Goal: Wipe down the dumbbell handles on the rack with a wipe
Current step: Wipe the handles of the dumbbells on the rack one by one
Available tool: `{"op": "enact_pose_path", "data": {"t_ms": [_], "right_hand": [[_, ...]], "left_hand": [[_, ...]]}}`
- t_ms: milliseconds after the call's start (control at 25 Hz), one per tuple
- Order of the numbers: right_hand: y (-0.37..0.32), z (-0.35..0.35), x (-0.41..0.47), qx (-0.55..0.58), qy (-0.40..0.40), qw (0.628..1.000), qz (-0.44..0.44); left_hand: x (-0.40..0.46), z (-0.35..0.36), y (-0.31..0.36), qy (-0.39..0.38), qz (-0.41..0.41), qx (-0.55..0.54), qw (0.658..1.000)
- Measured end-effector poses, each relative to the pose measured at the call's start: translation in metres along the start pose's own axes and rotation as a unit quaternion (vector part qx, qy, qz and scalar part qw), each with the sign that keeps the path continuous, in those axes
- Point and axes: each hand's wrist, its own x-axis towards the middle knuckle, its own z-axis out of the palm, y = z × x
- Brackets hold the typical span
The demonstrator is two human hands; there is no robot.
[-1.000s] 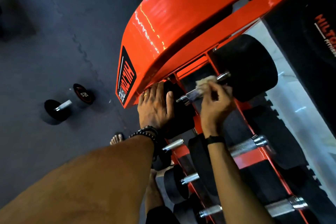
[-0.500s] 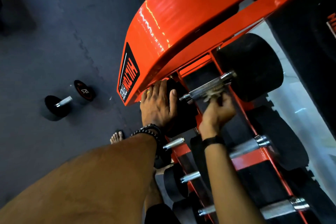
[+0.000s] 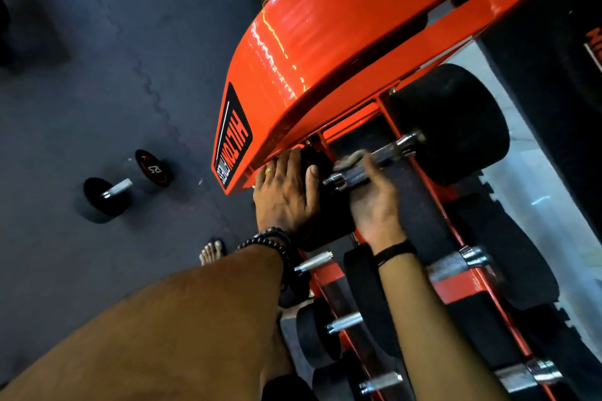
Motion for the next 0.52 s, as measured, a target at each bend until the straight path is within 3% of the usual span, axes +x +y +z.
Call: {"op": "enact_pose_path", "data": {"t_ms": [80, 160, 320, 400, 520], "right_hand": [[-0.004, 0.002, 0.009, 0.017, 0.008, 0.999, 0.048], [-0.013, 0.001, 0.023, 0.103, 0.025, 0.994, 0.026], [0.011, 0.008, 0.016, -0.035, 0.078, 0.996, 0.03], [0.004, 0.01, 0.021, -0.013, 0.067, 0.997, 0.039], [-0.006, 0.008, 0.036, -0.039, 0.137, 0.99, -0.005]], "left_hand": [[0.001, 0.0, 0.0, 0.0, 0.0, 0.0, 1.0], [0.003, 0.0, 0.0, -0.005, -0.008, 0.002, 1.0], [0.0, -0.002, 0.001, 0.003, 0.005, -0.001, 1.0], [0.002, -0.001, 0.0, 0.003, 0.002, -0.002, 1.0], [0.002, 0.0, 0.0, -0.002, -0.004, 0.002, 1.0]]}}
